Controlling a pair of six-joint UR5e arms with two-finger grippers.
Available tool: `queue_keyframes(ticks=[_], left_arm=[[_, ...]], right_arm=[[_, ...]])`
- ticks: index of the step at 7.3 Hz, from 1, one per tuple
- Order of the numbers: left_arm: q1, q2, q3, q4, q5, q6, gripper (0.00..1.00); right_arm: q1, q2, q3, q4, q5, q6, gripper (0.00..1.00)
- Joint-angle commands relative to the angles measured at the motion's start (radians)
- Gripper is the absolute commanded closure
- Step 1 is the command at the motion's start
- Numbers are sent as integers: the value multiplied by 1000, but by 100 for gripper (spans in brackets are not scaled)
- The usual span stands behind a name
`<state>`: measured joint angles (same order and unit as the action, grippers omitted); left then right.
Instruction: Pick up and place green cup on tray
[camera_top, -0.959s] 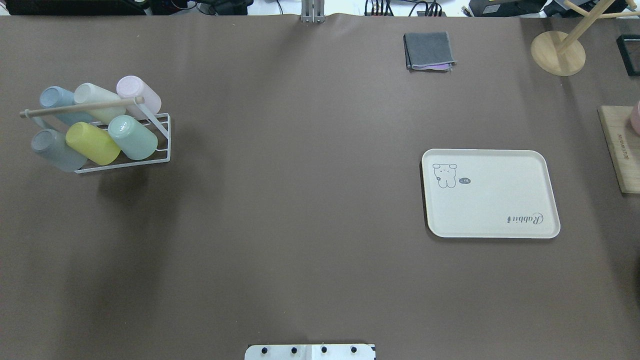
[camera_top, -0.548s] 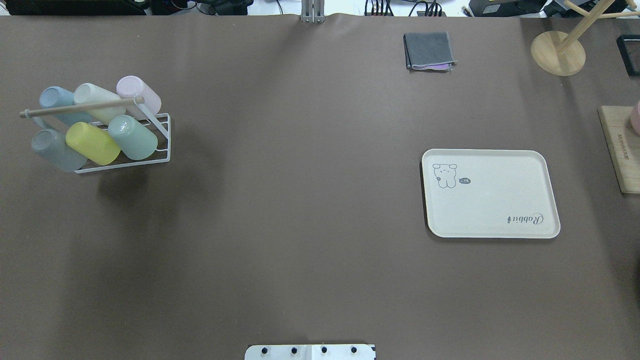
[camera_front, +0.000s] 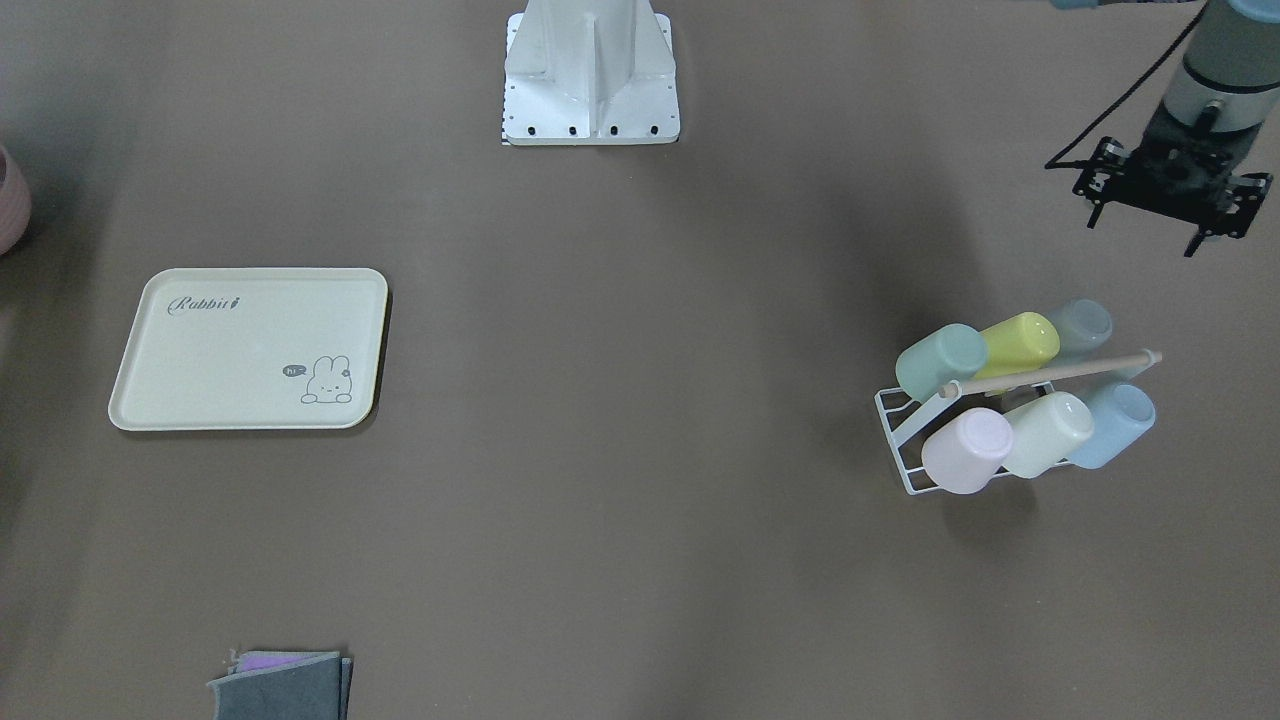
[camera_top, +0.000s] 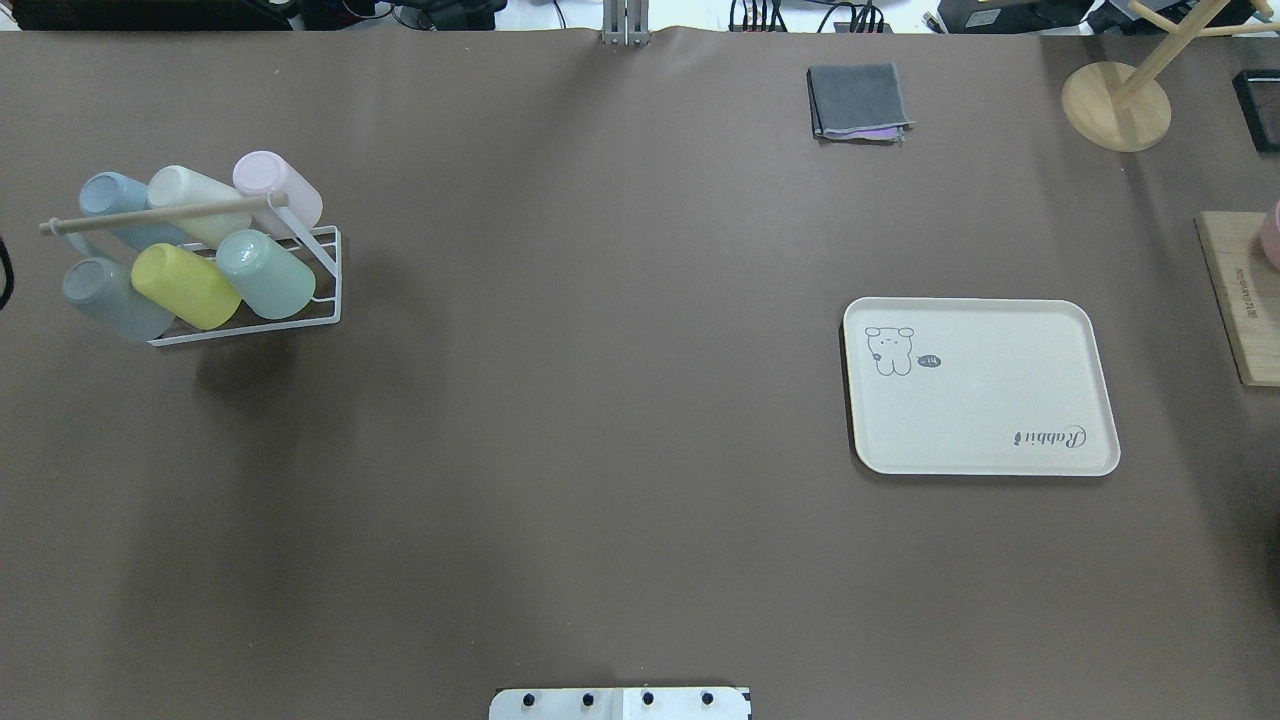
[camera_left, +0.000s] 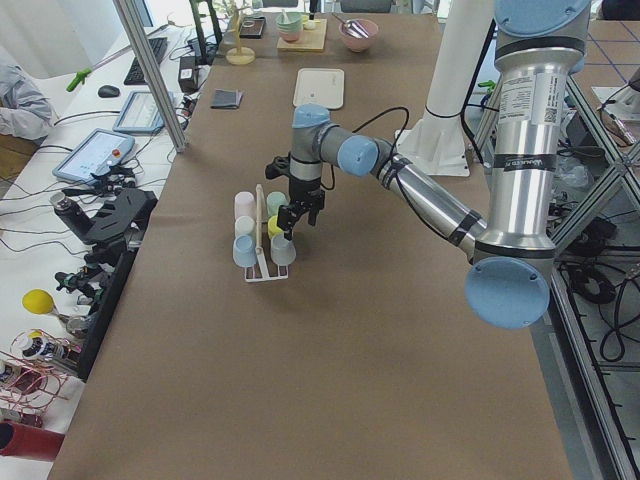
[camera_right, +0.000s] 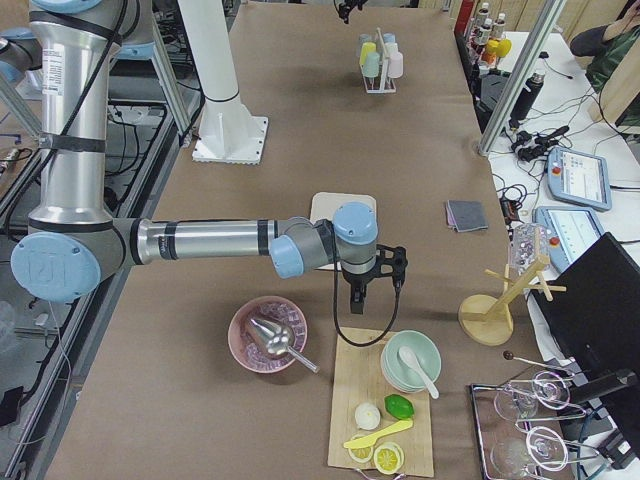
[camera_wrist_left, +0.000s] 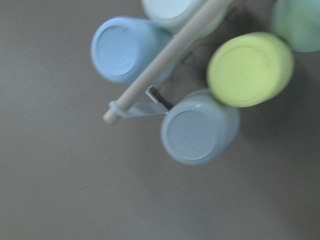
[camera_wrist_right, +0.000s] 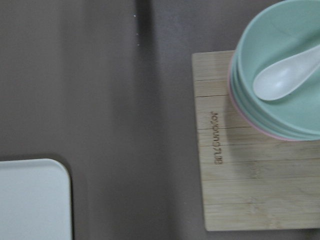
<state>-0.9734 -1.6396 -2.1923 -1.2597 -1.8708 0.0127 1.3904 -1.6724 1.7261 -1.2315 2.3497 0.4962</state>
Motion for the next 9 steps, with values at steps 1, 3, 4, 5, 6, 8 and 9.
queue_keyframes(ticks=[1,3,4,5,6,8,9], left_arm=[[143,-92,-29,115,93,10,1],[258,-211,-35,300,123,96,1],[312,-276,-24,387,210,107,1],[352,-381,-2,513,355,113,1],[416,-388,20,526,461,145,1],[437,-385,76,540,611,165,1],[437,-396,160,539,668,165,1]], right_arm=[[-126,-1,9,145,-6,186,0],[-215,-1,12,156,-61,189,1],[-261,-1,7,168,-82,189,1],[-290,-1,4,188,-101,189,1],[-310,0,-14,211,-104,189,1],[-327,2,-16,214,-124,189,2],[-336,16,-22,213,-139,189,2]])
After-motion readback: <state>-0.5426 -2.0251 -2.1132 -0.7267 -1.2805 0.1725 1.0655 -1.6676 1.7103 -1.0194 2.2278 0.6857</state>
